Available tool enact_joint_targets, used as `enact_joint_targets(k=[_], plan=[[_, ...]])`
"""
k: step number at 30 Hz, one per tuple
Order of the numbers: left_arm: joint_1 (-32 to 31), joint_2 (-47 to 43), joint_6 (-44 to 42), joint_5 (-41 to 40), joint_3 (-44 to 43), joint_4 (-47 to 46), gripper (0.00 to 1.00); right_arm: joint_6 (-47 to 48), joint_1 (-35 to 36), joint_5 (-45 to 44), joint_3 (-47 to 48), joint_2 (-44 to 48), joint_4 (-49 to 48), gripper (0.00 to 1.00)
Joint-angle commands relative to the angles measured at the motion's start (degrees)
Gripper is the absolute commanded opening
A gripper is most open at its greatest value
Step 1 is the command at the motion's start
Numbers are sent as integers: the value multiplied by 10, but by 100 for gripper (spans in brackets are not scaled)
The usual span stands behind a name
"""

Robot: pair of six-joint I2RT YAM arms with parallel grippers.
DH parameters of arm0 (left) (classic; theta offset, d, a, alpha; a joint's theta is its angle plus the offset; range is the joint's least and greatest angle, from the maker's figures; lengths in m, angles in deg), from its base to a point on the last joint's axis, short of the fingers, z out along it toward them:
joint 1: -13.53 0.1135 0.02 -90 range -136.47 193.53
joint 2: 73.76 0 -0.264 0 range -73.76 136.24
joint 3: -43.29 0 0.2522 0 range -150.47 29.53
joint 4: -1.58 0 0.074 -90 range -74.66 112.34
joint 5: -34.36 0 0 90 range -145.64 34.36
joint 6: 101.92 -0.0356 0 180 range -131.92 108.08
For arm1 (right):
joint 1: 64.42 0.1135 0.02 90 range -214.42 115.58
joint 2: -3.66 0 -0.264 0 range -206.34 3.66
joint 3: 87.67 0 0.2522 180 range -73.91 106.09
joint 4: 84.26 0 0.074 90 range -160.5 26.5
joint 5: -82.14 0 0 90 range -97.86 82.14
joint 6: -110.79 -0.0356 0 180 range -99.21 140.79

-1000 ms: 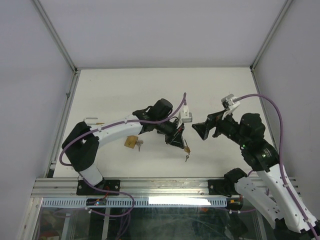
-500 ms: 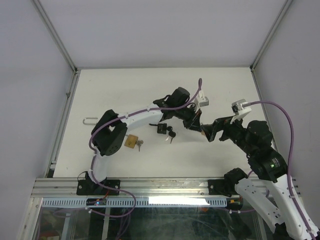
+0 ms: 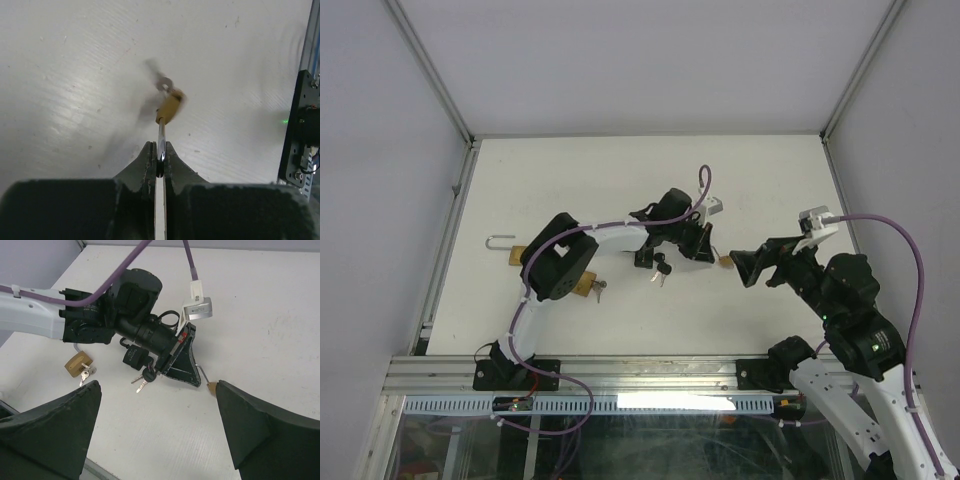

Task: Unlock with the key

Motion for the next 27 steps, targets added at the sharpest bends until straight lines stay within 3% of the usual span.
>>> enact_joint_targets(k=[1,10,13,14,18,22,25,27], plan=[[-13,-14,18,-7,51,-22,0,-22,-2,20,25,-10,-13,100],[3,7,37,19,81,60,0,-27,-2,48,14,-30,-49,100],[6,6,43,21,79,59,41,-33,-2,31,26,-49,-43,100],[9,5,48,18,76,59,47,-36,-2,25,29,-55,-40,100],[29,-1,79,8,67,64,63,-45,-2,-6,37,-77,-34,100],[37,-32,45,-6,69,91,75,-50,-2,-44,41,-96,-33,100],[37,-76,4,-15,86,107,98,-54,-2,-86,42,-112,-28,100],[37,-101,-22,-24,101,117,99,-56,-2,-109,49,-125,-21,100]])
